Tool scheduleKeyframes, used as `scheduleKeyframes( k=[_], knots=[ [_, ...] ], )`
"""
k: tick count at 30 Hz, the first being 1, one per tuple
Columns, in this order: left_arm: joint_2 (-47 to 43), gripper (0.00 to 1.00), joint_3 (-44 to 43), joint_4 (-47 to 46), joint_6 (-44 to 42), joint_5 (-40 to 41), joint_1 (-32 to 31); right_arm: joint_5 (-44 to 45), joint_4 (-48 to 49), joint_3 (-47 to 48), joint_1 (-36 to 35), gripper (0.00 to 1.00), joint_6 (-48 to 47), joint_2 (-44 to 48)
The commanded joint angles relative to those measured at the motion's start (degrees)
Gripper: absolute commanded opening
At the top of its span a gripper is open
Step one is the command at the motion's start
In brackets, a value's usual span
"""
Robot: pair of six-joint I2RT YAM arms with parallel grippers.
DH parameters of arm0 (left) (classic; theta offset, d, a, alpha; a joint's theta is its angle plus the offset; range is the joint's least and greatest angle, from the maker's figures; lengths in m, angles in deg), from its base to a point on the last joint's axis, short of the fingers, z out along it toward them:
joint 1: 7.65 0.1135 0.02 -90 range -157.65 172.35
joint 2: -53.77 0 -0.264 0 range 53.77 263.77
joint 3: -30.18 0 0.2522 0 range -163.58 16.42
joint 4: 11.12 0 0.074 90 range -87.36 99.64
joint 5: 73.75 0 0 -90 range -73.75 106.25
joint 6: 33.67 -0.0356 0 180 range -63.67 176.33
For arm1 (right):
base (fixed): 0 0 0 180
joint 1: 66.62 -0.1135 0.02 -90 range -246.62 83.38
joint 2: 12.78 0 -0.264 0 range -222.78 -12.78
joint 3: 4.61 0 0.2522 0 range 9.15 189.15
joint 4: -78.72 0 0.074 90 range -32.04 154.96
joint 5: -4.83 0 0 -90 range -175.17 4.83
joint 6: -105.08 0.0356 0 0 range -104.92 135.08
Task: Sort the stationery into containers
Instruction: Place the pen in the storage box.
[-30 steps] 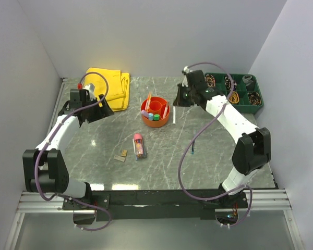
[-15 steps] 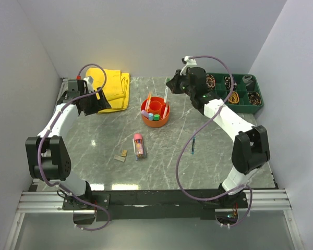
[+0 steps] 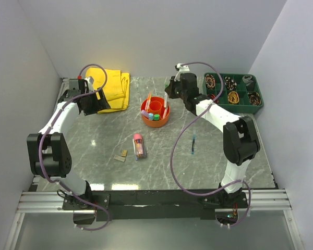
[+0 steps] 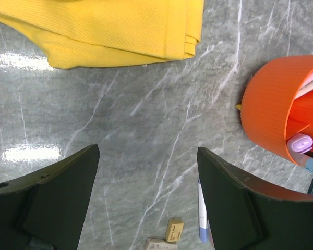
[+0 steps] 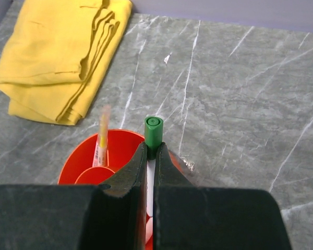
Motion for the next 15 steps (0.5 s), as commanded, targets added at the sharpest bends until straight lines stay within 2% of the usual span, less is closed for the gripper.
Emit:
scheduleKeyframes(
  k=[1,13,15],
  knots=[
    [0.9,0.82,-2.3,-0.4,-0.7,0.0,0.0,2.5,3.1,-0.7,-0.9,0.00,-2.0,0.7],
    [-0.5,0.81,3.0,0.3,2.4,-1.9,-1.0,5.2,0.8,-5.6,-2.2,0.00,-0.8,3.3],
    [-1.1,0.81,4.3,0.4,2.7,-3.2,-1.1,5.2,0.2,-5.1,-2.3,0.07,-0.6,3.8]
  ],
)
